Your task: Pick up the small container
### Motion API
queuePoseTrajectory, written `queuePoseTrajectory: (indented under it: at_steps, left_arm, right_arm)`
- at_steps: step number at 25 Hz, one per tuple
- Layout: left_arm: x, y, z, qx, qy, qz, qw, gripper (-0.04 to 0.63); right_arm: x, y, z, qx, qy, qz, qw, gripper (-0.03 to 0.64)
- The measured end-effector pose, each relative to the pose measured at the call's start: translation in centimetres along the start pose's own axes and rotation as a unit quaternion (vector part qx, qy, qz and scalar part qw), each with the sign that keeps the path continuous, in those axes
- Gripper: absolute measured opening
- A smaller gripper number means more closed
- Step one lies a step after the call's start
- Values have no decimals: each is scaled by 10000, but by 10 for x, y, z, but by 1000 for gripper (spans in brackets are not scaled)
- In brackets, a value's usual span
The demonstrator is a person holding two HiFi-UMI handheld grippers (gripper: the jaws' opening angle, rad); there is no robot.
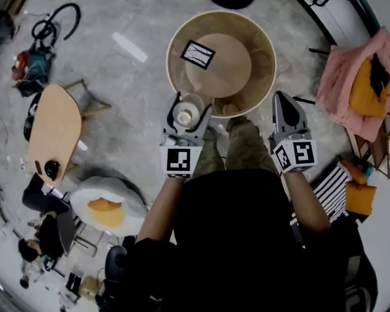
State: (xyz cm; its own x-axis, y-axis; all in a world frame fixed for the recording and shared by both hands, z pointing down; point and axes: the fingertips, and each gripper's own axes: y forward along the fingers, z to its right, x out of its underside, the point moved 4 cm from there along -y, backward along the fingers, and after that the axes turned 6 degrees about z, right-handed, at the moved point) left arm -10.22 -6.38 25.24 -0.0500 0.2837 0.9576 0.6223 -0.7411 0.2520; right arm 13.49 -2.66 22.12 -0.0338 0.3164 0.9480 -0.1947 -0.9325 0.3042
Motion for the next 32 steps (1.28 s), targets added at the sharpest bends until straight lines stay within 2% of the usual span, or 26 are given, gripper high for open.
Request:
queuePoseTrajectory:
  at_steps: [3,6,9,14,22,32]
  left_arm:
    - [-35,-23,9,115,208,58,9997,350]
    - [-64,-31,14,60,369,133,9992,350]
    - [-81,-38,18,-43,426,225,9988,350]
    - [-97,-40,45,-225,402,303,9985,350]
    - [-124,-9,83,-407,364,484,9973,350]
    - [-126,19,118,-626,363,516,9960,350]
  right_arm:
    - [-30,-32,-5,187,-209,176,9995,14]
    - [-57,-47,2,350,-234,384,9984,14]
    - [-72,-53,12,554,-291,362,9974,14]
    - [-89,-62,41,489,-277,448,9974,14]
    - [-123,-61,77,253,-397,730,9962,14]
    - [-125,-63,115,-82,-521,720,9960,14]
